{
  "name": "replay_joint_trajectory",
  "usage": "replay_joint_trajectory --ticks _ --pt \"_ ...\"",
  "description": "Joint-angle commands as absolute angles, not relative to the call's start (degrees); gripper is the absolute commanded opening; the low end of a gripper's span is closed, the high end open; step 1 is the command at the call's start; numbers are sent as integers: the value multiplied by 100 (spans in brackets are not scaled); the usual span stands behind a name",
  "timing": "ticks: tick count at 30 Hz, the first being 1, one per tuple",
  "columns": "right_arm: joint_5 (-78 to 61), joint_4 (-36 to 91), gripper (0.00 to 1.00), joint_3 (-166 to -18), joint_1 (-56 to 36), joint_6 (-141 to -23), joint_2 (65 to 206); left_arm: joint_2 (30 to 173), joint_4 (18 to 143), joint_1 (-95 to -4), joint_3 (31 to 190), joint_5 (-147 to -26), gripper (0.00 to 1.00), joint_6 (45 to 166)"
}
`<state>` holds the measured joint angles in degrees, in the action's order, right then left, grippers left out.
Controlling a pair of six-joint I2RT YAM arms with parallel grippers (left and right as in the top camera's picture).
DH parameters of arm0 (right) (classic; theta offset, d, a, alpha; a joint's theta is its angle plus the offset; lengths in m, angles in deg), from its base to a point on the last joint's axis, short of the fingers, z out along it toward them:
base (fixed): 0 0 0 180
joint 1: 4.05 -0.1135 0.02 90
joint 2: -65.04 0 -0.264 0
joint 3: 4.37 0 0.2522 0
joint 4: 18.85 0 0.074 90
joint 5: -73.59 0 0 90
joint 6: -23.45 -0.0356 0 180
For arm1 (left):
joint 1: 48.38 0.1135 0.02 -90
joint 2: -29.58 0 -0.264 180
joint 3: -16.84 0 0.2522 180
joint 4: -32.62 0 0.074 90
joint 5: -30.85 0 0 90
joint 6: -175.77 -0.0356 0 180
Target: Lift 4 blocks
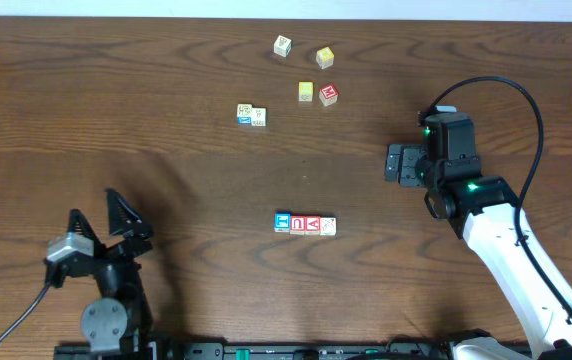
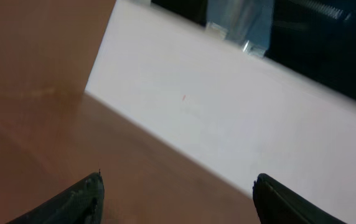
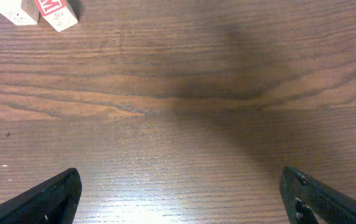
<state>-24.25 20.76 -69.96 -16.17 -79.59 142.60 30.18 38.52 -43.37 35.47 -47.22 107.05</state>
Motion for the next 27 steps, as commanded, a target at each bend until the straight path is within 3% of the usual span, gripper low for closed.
replay_joint_trajectory --ticks 1,10,27 --pt "-2512 2069 99 -7088 -1571 -7959 14221 2968 3824 -4398 3234 -4803 77 10574" --pt "-2512 2069 99 -7088 -1571 -7961 14219 2968 5017 -4461 3083 -4823 77 10692" --pt "-2512 2069 99 -7088 -1571 -7959 14219 2970 5024 -4461 3088 -5358 77 10617"
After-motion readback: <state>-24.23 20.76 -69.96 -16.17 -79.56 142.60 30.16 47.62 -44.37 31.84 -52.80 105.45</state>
